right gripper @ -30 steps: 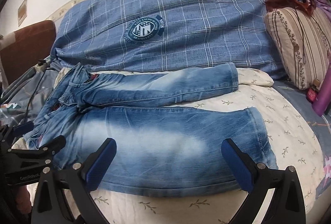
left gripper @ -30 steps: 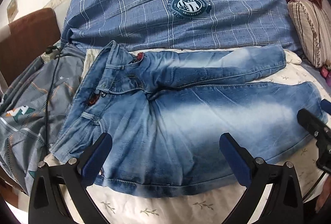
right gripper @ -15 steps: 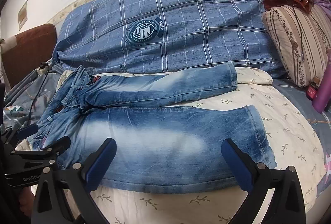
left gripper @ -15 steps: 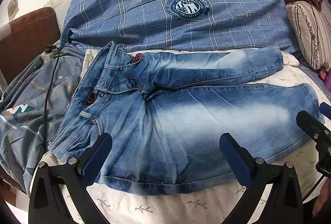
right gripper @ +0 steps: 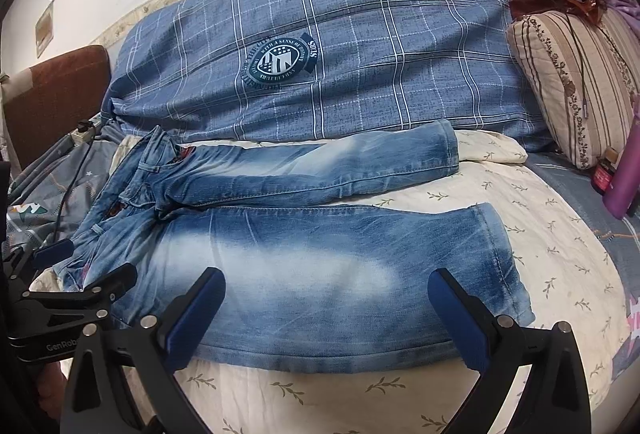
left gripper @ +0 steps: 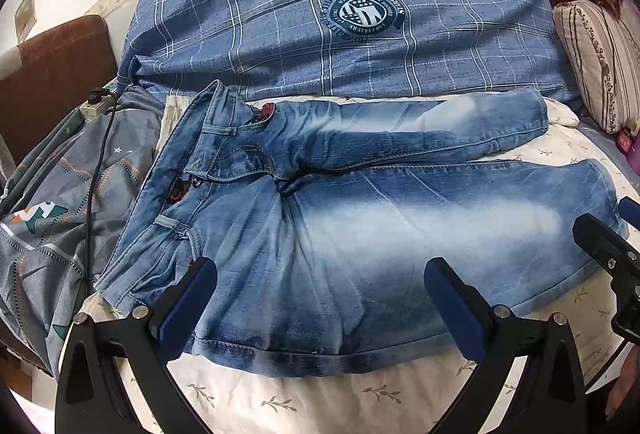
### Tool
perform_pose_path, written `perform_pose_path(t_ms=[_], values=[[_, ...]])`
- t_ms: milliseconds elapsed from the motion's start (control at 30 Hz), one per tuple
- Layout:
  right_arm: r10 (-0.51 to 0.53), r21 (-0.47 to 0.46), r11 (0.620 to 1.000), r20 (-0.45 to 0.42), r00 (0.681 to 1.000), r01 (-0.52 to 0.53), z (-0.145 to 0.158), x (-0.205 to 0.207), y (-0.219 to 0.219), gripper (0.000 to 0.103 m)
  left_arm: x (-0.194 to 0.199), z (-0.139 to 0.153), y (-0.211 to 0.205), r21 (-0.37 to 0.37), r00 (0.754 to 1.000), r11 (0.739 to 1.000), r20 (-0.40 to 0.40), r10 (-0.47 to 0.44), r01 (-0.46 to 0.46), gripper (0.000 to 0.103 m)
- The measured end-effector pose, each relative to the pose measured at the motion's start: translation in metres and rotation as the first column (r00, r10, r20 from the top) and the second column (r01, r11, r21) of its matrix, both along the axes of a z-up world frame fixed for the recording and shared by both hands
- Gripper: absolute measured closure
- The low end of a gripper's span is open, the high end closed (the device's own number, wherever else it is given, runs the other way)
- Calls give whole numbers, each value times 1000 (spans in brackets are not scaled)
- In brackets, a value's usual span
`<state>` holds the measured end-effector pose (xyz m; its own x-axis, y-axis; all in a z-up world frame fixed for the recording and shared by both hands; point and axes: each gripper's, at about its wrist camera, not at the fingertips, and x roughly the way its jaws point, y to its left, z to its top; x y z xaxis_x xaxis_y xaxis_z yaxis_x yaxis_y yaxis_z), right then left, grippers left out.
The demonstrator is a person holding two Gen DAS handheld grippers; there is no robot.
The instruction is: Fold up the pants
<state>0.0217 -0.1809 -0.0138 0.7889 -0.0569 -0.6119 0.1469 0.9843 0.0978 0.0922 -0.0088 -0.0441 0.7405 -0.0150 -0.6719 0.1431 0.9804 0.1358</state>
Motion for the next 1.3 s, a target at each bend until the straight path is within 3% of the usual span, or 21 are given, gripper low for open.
perform_pose_path(t_ms=[767, 1100, 1300], values=[[-12, 5, 1000, -3, 1000, 12, 1, -1, -8, 1, 5, -8, 4, 8, 999, 1000, -33, 7, -6, 0], [-69, 31, 997, 18, 997, 68, 7, -7, -35, 1, 11, -9, 16, 13, 998, 999, -41, 51, -51, 0], [-103, 65, 993, 22, 994, 102, 9, 8, -63, 1, 37, -3, 37, -18, 992, 992, -43, 121, -122, 0]])
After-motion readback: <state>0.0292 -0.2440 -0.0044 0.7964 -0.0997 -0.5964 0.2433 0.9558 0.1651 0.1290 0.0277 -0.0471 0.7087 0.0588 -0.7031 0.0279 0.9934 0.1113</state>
